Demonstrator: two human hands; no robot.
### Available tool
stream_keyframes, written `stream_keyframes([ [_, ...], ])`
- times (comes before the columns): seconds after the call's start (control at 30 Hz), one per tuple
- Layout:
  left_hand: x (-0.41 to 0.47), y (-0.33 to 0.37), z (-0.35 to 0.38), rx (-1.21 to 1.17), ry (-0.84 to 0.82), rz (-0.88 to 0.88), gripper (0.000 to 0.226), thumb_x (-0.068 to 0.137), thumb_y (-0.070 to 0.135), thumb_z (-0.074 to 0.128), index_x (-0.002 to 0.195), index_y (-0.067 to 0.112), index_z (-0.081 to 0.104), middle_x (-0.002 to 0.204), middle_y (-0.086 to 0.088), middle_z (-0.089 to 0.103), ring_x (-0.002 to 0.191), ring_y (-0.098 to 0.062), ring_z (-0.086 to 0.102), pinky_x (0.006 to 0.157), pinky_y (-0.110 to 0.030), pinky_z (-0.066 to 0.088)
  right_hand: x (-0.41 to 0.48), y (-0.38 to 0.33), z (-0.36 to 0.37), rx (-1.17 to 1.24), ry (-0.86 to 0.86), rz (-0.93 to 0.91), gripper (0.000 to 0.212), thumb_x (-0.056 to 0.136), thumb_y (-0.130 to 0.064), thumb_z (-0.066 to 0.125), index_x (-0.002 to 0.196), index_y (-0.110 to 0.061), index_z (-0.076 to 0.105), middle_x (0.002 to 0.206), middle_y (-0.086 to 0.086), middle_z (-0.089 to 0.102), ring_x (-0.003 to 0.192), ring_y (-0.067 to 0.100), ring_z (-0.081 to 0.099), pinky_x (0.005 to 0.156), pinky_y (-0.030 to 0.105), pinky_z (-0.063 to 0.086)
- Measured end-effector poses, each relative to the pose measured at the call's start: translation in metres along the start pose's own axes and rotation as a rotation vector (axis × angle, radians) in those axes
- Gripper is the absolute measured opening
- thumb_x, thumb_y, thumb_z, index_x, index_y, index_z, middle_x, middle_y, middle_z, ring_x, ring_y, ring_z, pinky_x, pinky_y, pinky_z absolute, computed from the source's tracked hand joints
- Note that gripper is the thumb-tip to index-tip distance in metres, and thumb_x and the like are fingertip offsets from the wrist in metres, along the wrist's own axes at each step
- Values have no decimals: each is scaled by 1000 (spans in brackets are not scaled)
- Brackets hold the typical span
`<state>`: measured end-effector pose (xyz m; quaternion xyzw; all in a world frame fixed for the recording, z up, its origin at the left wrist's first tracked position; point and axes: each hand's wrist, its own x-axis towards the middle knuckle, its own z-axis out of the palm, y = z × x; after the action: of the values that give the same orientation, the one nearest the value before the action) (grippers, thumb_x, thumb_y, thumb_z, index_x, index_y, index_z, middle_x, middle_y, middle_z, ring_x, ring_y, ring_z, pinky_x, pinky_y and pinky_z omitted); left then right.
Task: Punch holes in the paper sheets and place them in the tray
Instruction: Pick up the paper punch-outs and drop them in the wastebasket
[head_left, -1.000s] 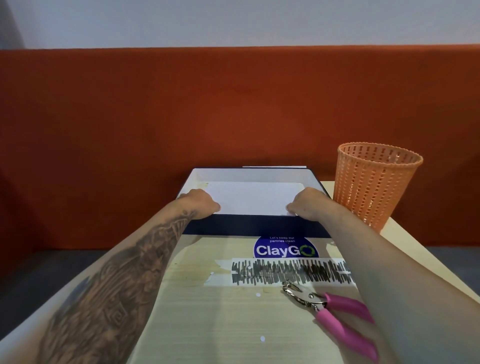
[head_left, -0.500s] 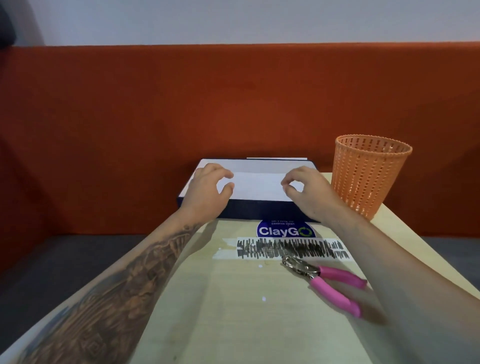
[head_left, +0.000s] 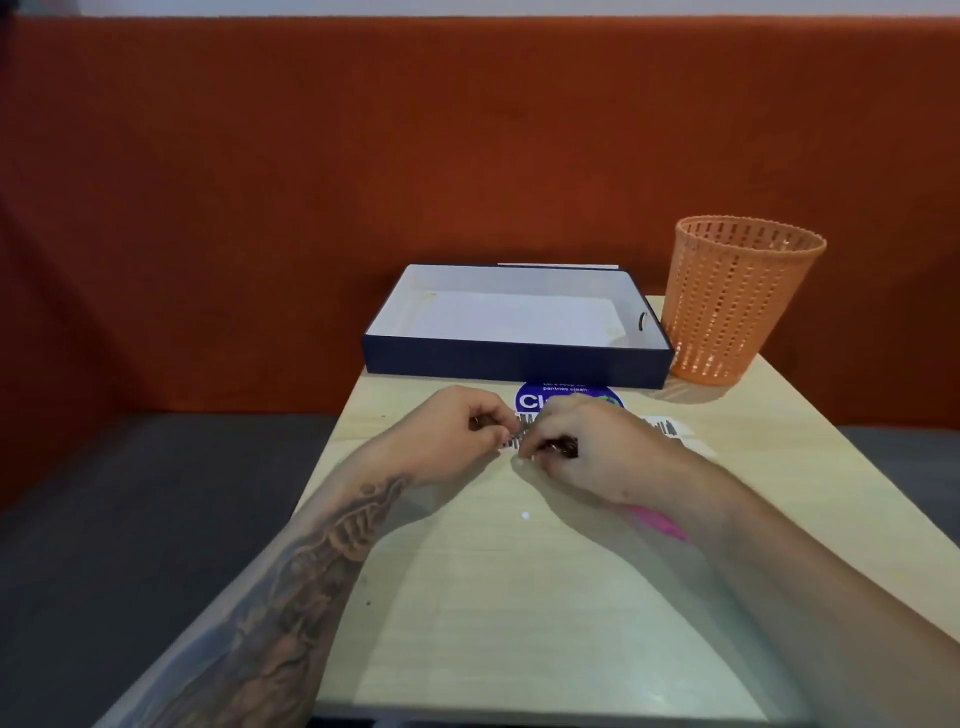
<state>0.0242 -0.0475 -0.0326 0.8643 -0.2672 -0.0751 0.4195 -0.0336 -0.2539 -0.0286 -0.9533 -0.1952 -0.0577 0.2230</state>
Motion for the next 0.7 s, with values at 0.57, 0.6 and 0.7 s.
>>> stream_keyframes([
  [0.57, -18, 19, 0, 254, -281, -40, 56, 61, 48, 93, 102, 30, 59, 90, 10, 55, 75, -7, 50, 68, -27, 46, -10, -16, -10, 230, -224, 49, 37, 84, -2, 65, 94, -32, 85, 102, -7, 69, 99, 10, 65, 92, 31, 50],
  [0.6, -18, 20, 1, 264, -272, -34, 56, 61, 49, 92, 101, 31, 58, 91, 9, 55, 75, -8, 50, 68, -28, 46, -10, -16, -11, 246, -229, 59, 36, 84, -2, 66, 93, -31, 85, 103, -7, 69, 100, 11, 65, 93, 30, 49],
  [0.7, -16, 16, 1, 189, -267, -33, 47, 67, 43, 91, 100, 28, 61, 89, 6, 54, 74, -9, 48, 68, -30, 45, -11, -15, -13, 256, -232, 68, 31, 82, -3, 69, 90, -29, 84, 103, -8, 71, 99, 9, 66, 90, 29, 49],
])
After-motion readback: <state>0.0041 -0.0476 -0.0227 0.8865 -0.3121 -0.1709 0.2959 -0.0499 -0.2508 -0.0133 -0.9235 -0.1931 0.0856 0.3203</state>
